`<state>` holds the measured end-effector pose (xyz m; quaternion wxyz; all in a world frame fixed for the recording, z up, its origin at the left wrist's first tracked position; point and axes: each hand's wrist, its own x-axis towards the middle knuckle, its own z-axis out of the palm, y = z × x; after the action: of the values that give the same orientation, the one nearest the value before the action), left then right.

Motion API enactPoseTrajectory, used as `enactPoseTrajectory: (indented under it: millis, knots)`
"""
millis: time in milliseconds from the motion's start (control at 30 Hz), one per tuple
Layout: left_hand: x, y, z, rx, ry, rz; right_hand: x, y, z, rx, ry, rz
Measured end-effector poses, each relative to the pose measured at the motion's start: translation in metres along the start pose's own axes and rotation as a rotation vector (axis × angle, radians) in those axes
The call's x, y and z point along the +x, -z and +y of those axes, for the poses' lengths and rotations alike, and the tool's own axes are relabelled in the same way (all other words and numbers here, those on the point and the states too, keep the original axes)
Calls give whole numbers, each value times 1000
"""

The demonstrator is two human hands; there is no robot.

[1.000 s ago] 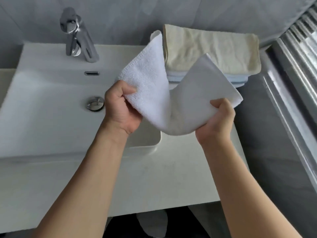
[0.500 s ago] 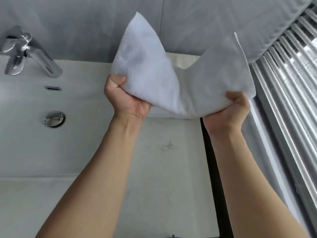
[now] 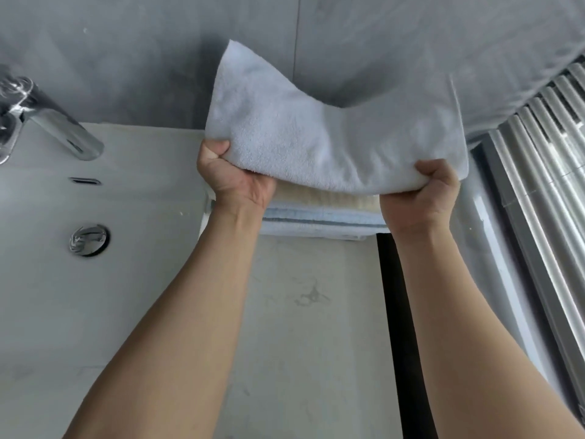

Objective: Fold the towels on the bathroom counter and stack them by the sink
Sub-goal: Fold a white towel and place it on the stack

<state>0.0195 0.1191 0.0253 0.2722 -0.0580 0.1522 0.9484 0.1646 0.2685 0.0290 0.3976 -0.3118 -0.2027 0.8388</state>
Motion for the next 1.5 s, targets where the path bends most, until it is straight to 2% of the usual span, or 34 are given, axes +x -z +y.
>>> enactPoseTrajectory:
  millis: [67,133,200,367,433,533,733,1033,1500]
  knots:
    - [0,6,5,143,18,162,2,4,3,-281,29,125]
    - [-3,13,12,325,24,304,1,12,7,-547,150,230]
    - [-10,20,18,560,-19,389,-2,18,13,-675,269,277]
    - [-32,32,18,1022,-218,516,0,22,27,-758,308,508]
    - [-34,37,16,1216,-304,591,2,23,32,-695,275,506]
    - [-29,45,11,1354,-332,670,1,26,38,-595,229,475]
    - [-7,61,4,1162,-288,615,10,30,40,-440,253,409]
    - [16,61,-11,1092,-415,662,36,17,45,-419,301,426]
    - [30,70,-13,1071,-405,693,49,30,55,-424,357,363]
